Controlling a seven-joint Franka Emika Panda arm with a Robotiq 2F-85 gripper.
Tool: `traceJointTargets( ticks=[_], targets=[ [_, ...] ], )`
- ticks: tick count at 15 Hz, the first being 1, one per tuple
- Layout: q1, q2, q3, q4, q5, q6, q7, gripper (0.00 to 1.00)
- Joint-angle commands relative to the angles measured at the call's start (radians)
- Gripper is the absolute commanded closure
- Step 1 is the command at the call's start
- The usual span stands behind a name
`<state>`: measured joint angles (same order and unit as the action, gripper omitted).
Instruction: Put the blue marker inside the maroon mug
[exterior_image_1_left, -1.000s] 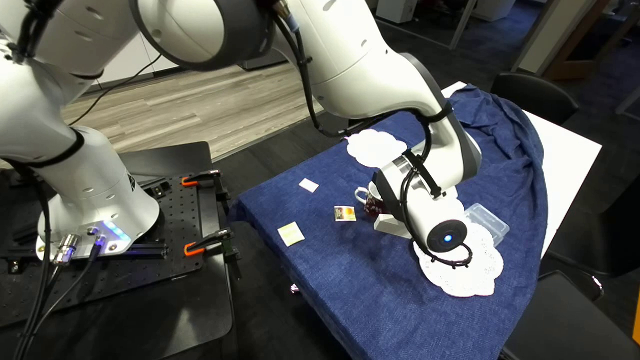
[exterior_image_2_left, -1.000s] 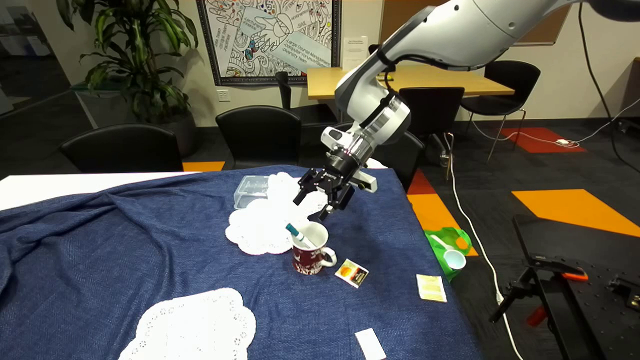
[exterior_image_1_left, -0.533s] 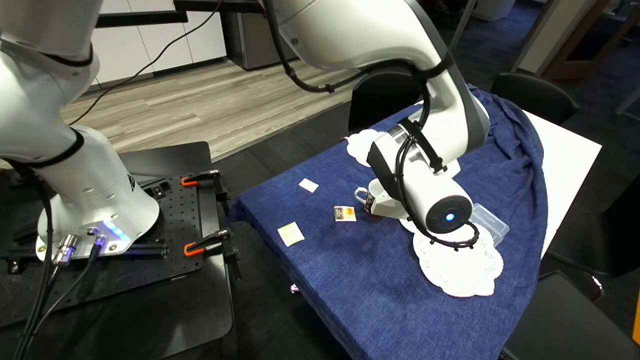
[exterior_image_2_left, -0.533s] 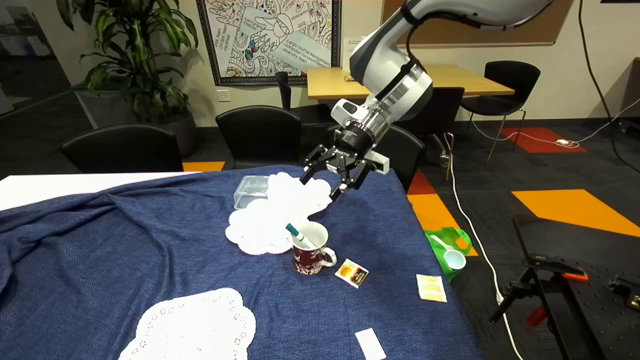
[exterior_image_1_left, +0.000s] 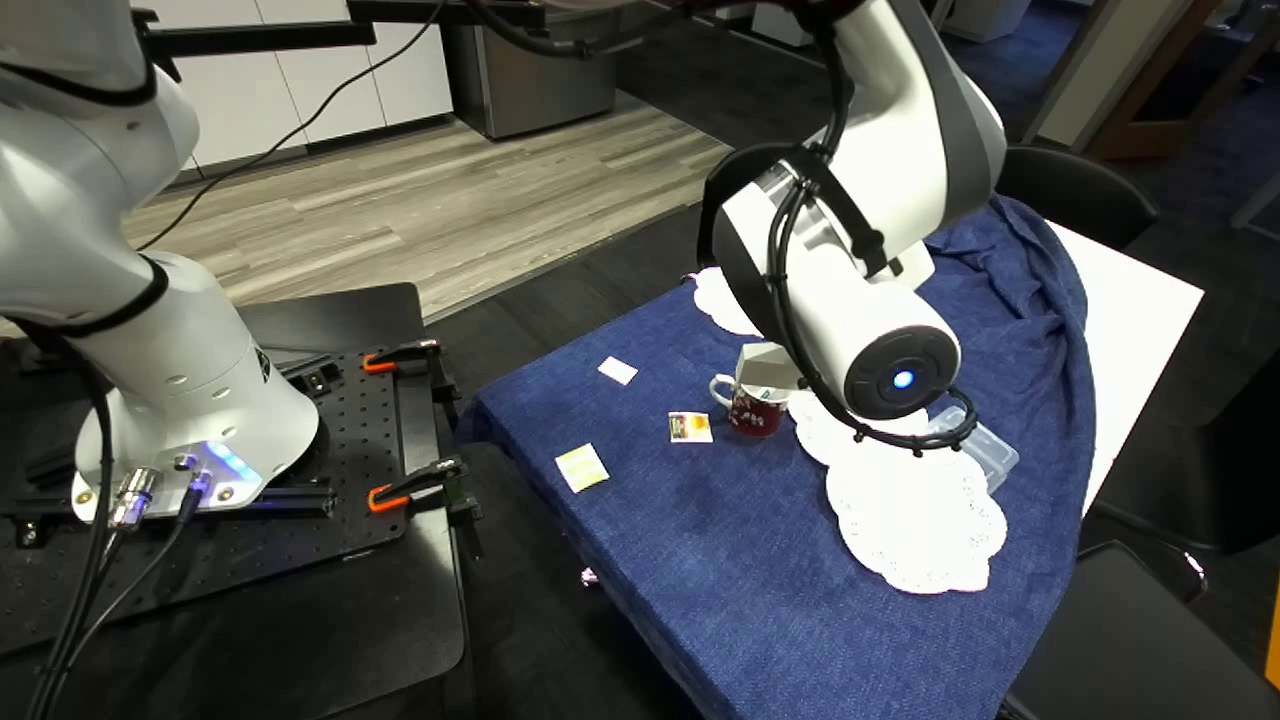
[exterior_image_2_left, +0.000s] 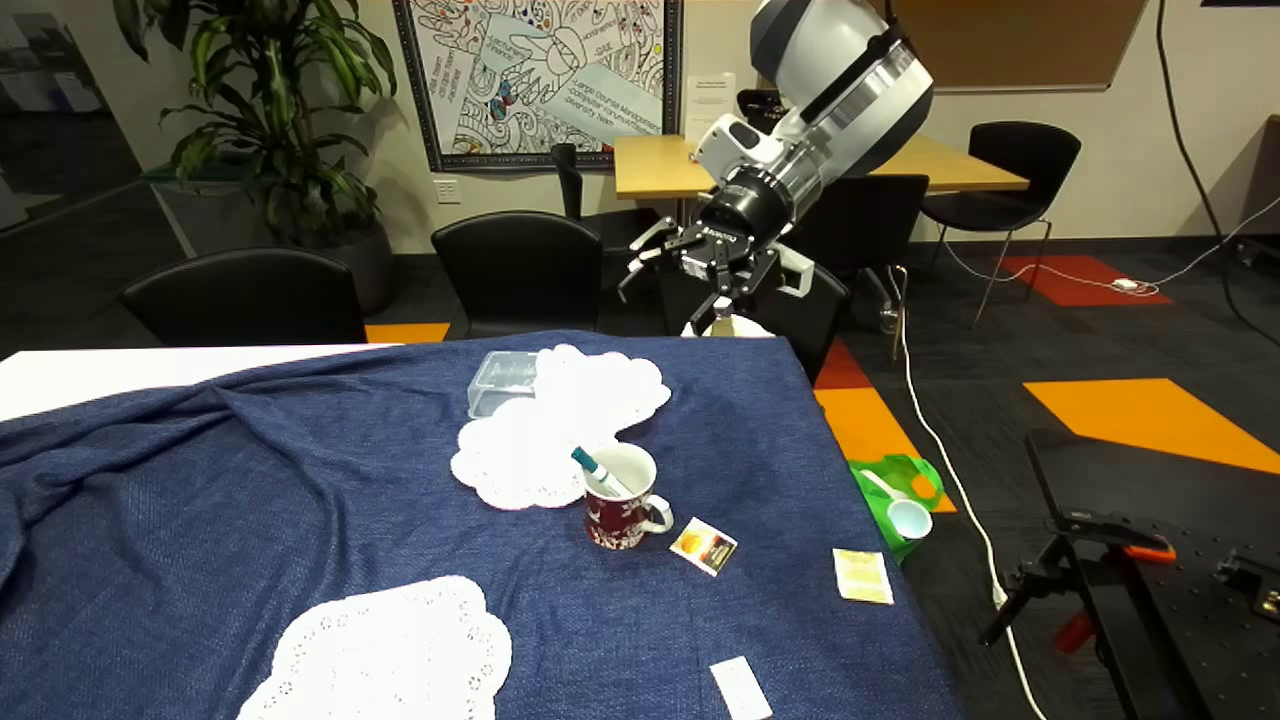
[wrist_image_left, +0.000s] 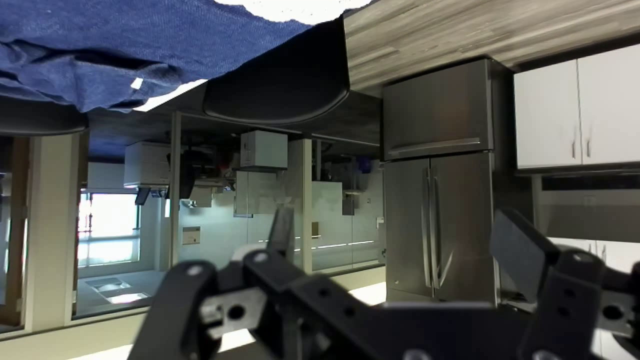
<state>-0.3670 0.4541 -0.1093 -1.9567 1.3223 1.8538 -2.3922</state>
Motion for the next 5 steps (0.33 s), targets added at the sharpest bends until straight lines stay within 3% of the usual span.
traceJointTargets(
  ticks=[1, 5],
  targets=[
    [0.031, -0.014, -0.038, -0.008, 0.008, -0.019, -0.001, 0.00],
    [0.038, -0.012, -0.047, -0.011, 0.007, -0.019, 0.000, 0.00]
  ],
)
